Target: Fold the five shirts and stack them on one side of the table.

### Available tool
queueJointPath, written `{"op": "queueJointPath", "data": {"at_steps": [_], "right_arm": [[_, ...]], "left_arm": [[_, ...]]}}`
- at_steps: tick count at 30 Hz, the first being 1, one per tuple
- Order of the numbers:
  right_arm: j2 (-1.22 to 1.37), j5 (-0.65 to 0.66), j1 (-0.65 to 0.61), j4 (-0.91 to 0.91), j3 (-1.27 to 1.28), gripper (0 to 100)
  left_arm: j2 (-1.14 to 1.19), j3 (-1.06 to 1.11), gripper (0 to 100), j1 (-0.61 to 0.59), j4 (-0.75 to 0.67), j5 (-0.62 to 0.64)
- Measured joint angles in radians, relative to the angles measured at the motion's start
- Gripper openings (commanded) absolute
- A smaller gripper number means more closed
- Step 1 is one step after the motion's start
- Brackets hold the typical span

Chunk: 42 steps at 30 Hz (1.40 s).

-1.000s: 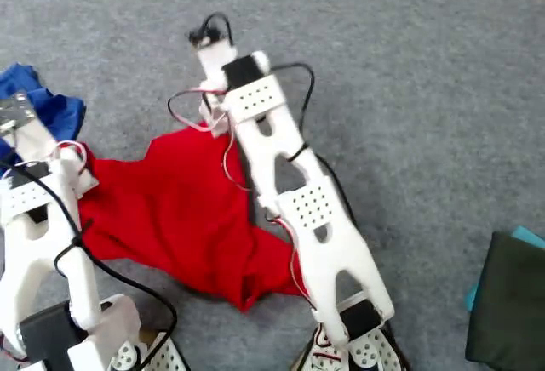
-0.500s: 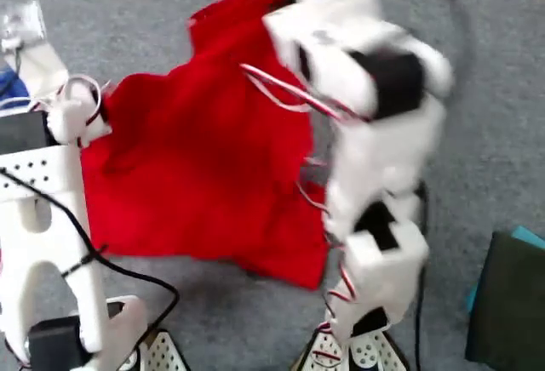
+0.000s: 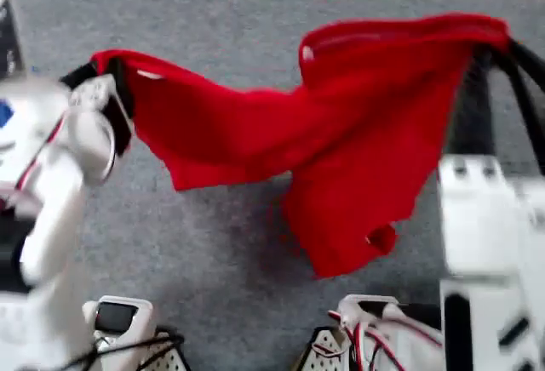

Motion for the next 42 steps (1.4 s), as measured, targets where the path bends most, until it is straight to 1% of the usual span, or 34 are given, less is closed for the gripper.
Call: {"op": "queueJointPath", "data": {"at_steps": [4, 11, 14, 19, 26, 31, 34, 38, 42], "right_arm": [[-0.048, 0.038, 0.02, 0.0, 0.0, 0.5], [-0.094, 0.112, 0.021, -0.054, 0.0, 0.5], [-0.1, 0.146, 0.021, -0.084, 0.0, 0.5], [-0.124, 0.192, 0.021, -0.121, 0.0, 0.5], [-0.137, 0.252, 0.023, -0.127, 0.0, 0.5], [-0.135, 0.255, 0.021, -0.127, 0.063, 0.5], [-0.118, 0.255, 0.021, -0.127, 0.121, 0.5], [-0.075, 0.255, 0.021, -0.127, 0.206, 0.4], [0.003, 0.255, 0.021, -0.143, 0.298, 0.4]], "left_arm": [[-0.123, -0.005, 2, 0.017, 0.057, 0.005], [-0.304, -0.02, 2, 0.017, 0.061, 0.005], [-0.338, -0.02, 2, 0.017, 0.064, 0.005], [-0.388, -0.02, 2, 0.017, 0.11, 0.006], [-0.423, -0.018, 2, 0.017, 0.144, 0.006], [-0.423, 0.081, 2, 0.02, 0.144, 0.006], [-0.425, 0.21, 2, 0.023, 0.087, 0.006], [-0.425, 0.411, 2, 0.023, -0.057, 0.006], [-0.425, 0.635, 2, 0.023, -0.267, 0.006]]}}
